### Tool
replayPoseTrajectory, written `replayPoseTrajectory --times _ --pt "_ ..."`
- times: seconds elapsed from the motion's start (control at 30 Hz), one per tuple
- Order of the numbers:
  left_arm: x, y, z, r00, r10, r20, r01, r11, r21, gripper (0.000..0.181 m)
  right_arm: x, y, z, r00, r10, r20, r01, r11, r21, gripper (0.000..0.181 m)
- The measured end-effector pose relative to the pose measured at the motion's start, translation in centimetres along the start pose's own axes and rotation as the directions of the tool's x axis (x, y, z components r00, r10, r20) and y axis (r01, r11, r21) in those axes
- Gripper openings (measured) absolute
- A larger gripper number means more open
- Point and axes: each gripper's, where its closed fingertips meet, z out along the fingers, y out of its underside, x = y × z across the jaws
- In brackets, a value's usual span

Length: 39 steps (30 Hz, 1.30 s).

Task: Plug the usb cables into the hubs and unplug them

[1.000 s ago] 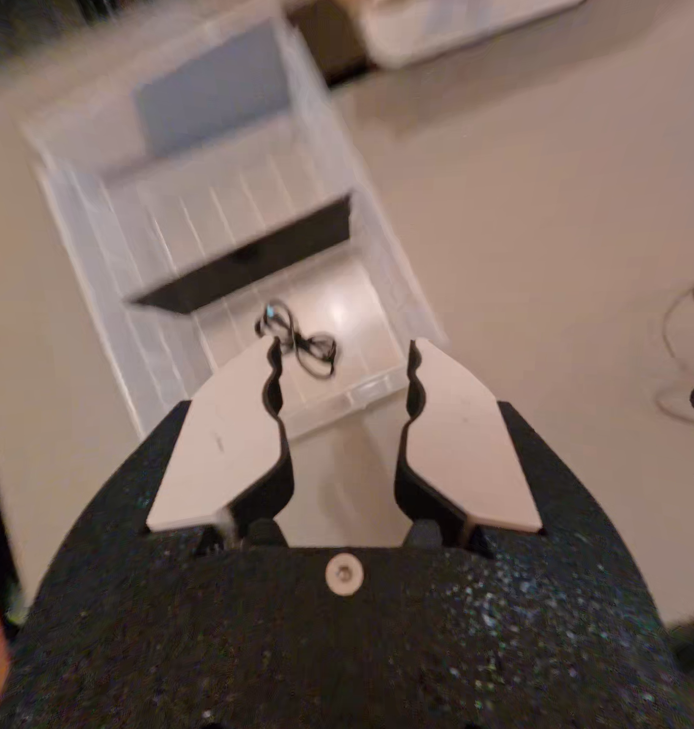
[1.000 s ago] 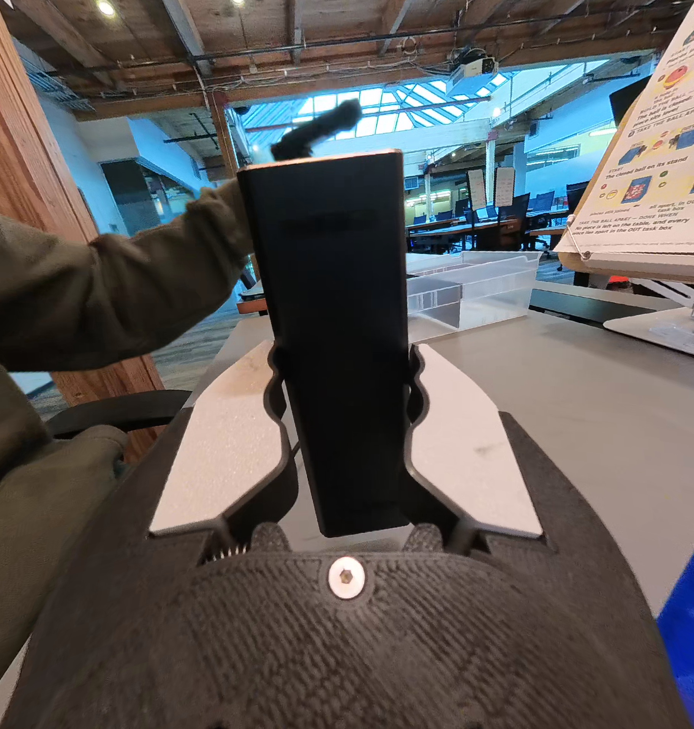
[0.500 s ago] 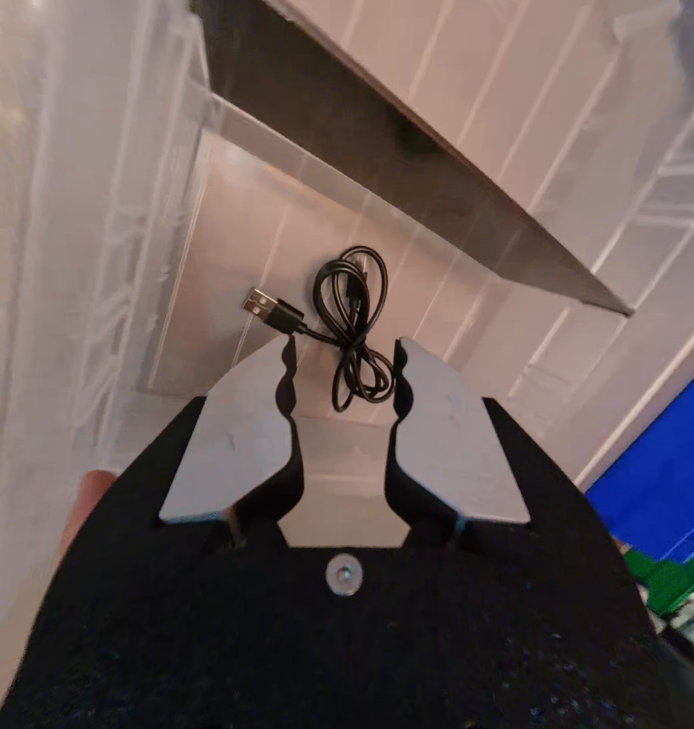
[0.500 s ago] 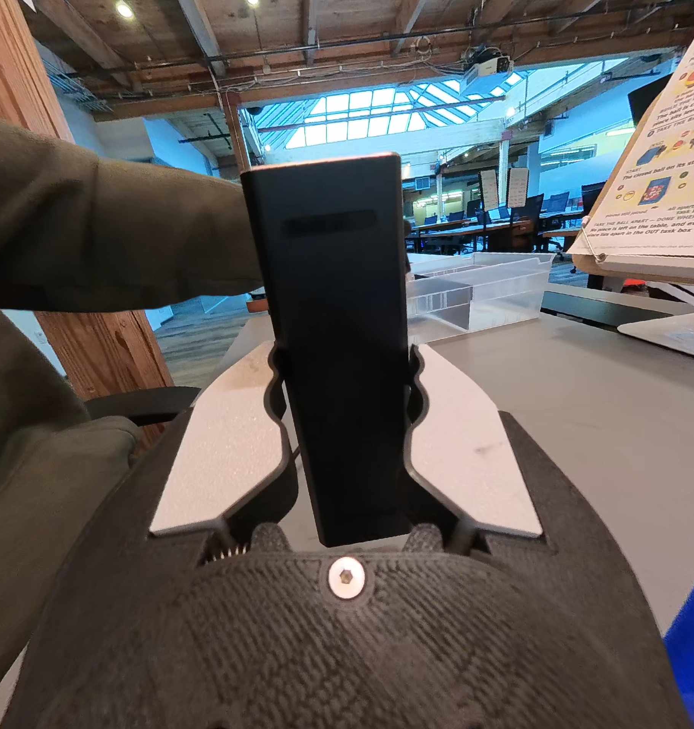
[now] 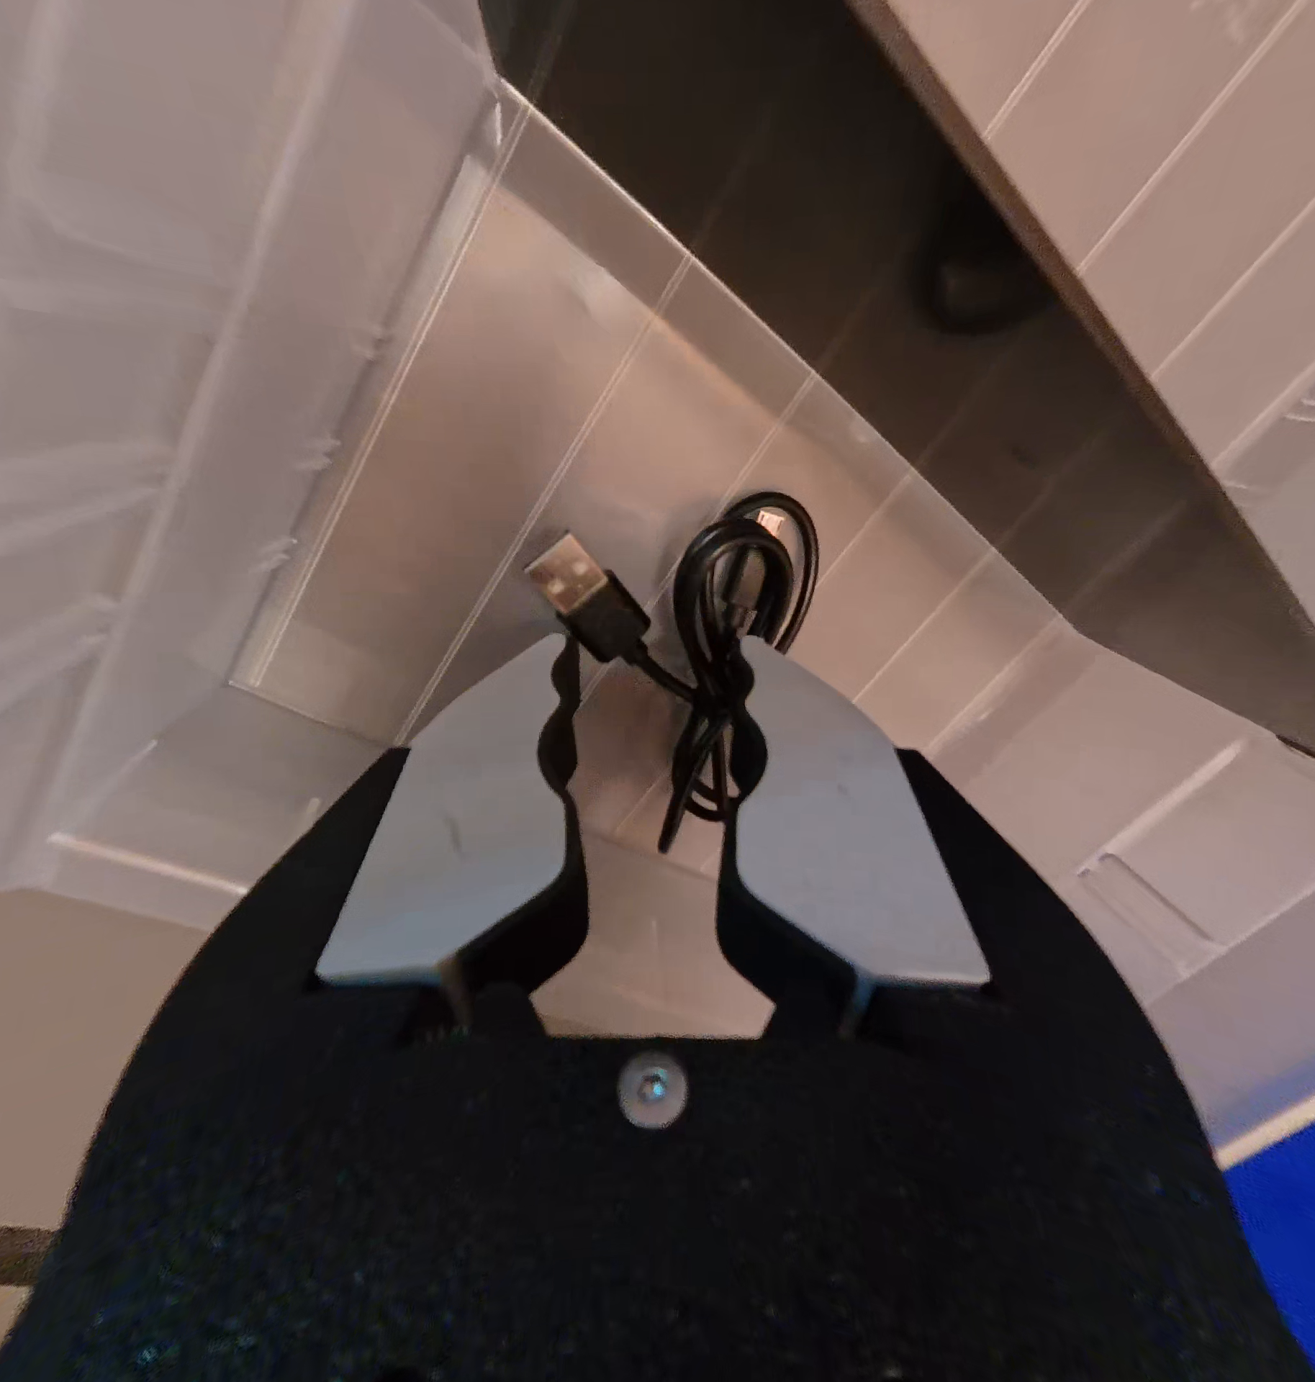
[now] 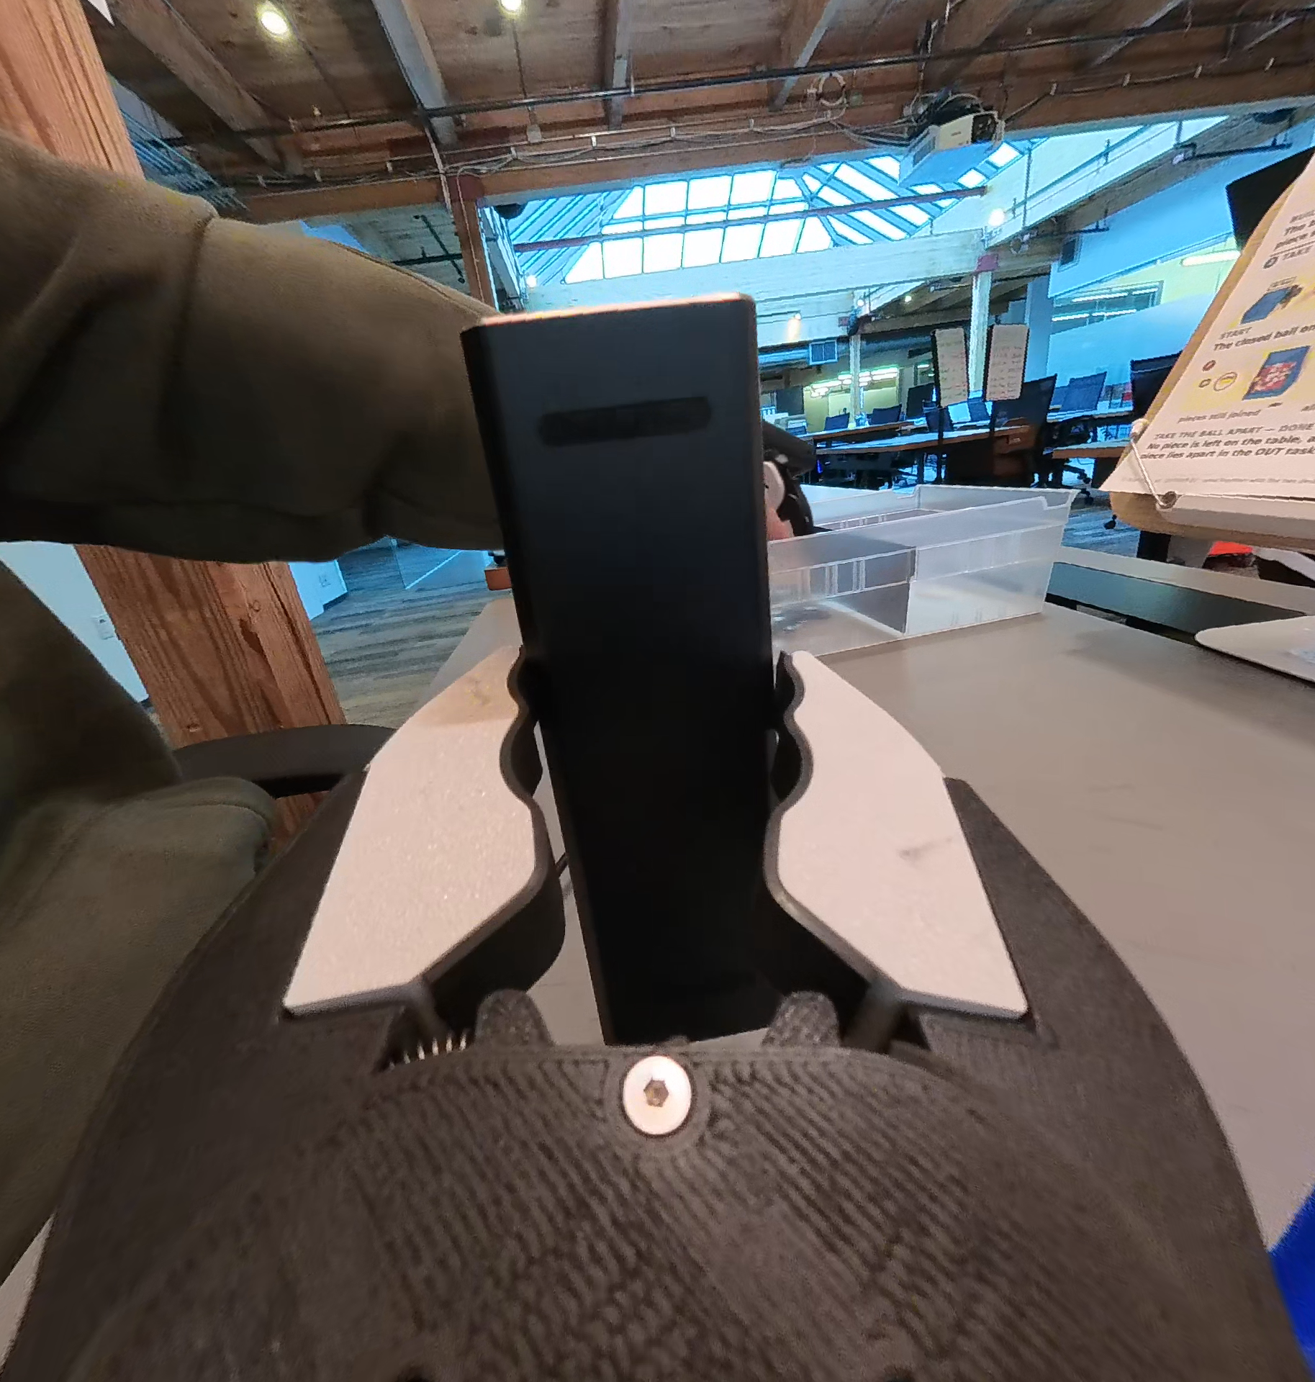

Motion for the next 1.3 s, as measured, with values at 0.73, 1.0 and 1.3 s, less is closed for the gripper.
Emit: replayPoseTrajectory --times 0.73,1.0,1.3 --pt "5.8 16.6 -14.1 -0.025 0.894 -0.447 -0.982 0.062 0.181 0.006 0.1 -0.1 -0.1 1.000 0.007 0.002 -0.007 1.000 0.008 0.061" --pt "3.6 27.8 -3.2 -0.523 0.749 -0.408 -0.818 -0.575 -0.005 0.007 -0.2 0.0 0.0 1.000 -0.012 -0.004 0.012 1.000 -0.002 0.061" --pt "8.3 26.3 -1.8 -0.579 0.815 0.003 -0.805 -0.572 0.156 0.036 -0.4 0.0 -0.1 1.000 -0.003 0.011 0.003 1.000 -0.002 0.061"
